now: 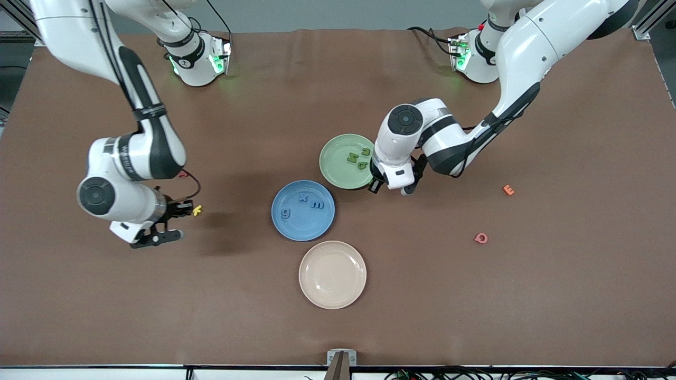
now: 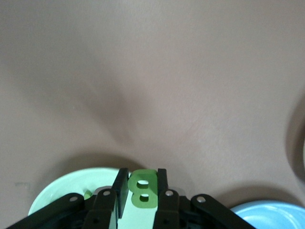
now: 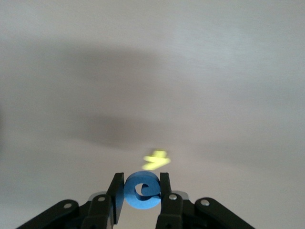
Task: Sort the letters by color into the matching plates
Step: 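Carry B to green plate with the left gripper while the right gripper grasps e, then release B on green plate with the left gripper while the right gripper places e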
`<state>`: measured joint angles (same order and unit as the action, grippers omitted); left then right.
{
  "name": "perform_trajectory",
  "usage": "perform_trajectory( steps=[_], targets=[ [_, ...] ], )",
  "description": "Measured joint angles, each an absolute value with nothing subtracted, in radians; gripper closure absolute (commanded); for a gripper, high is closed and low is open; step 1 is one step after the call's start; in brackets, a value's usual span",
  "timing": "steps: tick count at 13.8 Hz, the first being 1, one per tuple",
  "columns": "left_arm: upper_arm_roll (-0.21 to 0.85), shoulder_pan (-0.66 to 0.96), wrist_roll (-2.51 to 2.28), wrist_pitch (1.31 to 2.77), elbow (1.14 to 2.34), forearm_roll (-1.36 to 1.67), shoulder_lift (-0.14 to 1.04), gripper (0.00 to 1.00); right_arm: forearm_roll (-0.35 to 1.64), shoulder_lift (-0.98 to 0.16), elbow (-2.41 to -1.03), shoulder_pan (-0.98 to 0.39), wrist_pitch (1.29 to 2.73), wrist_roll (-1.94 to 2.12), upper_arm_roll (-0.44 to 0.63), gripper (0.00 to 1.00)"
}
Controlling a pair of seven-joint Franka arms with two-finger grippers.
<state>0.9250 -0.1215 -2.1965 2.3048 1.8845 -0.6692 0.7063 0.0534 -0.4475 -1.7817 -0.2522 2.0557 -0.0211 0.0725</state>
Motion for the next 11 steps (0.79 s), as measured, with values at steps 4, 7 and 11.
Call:
perform_trajectory(
  steps=[4,7,11],
  targets=[
    [0.924,-0.084,-2.217,2.314,1.887,-0.669,0.718,1.00,0.169,-0.494,-1.712,-0.437,2.060,-0.323,0.070,0.90],
    [0.923,-0.059,-2.232,2.318,1.891,-0.669,0.733,1.00,0.178,-0.587,-1.623,-0.540,2.086,-0.500,0.071,0.90],
    [0.904,-0.020,-2.253,2.358,1.898,-0.669,0.756,0.99,0.178,-0.679,-1.577,-0.589,2.200,-0.607,0.072,0.90]
  ],
)
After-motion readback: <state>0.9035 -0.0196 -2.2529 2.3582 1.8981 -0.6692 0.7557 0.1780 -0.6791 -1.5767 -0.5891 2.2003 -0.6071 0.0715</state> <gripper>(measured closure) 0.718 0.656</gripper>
